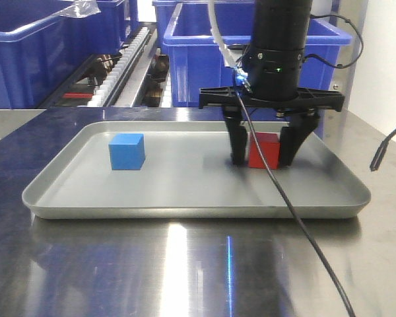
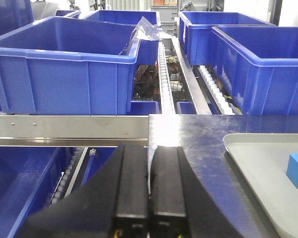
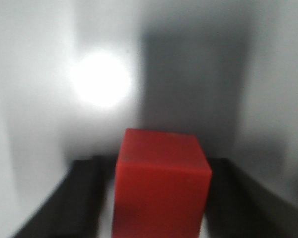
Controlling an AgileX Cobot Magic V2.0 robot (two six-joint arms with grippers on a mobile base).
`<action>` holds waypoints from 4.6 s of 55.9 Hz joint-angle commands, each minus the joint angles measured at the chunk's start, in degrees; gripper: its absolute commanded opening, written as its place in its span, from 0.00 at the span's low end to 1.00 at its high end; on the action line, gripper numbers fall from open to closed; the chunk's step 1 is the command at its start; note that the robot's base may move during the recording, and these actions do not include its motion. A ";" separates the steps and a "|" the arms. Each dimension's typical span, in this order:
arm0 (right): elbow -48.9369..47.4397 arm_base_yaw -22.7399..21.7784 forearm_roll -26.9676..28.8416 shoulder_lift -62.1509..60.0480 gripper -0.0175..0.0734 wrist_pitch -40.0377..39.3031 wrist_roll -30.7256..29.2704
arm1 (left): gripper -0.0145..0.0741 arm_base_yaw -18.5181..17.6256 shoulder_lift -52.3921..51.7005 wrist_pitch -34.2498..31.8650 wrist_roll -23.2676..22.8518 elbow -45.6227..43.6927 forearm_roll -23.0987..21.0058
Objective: Sort and place red and blue blocks on shelf
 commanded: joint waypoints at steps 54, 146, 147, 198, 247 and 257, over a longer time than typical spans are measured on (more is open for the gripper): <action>33.61 -19.90 5.72 -41.21 0.60 -34.40 -44.78 | 0.25 0.11 -1.15 -5.16 -0.45 1.62 -0.09; 75.42 -30.79 -1.11 -101.61 0.60 -54.72 -29.04 | 0.25 0.11 -1.15 -5.16 -0.45 1.62 -0.09; 75.42 -30.79 -1.11 -101.61 0.60 -54.72 -29.04 | 0.25 0.11 -1.15 -5.16 -0.45 1.62 -0.09; 75.42 -30.79 -1.11 -101.61 0.60 -54.72 -29.04 | 0.25 0.11 11.47 -3.74 -1.03 -9.94 -2.17; 75.42 -30.79 -1.11 -101.61 0.60 -54.54 -29.04 | 0.25 -29.63 86.65 30.23 -35.93 -66.36 8.39; 75.42 -30.79 -1.11 -101.61 0.60 -54.54 -29.04 | 0.25 -31.16 93.23 43.90 -42.44 -76.20 15.67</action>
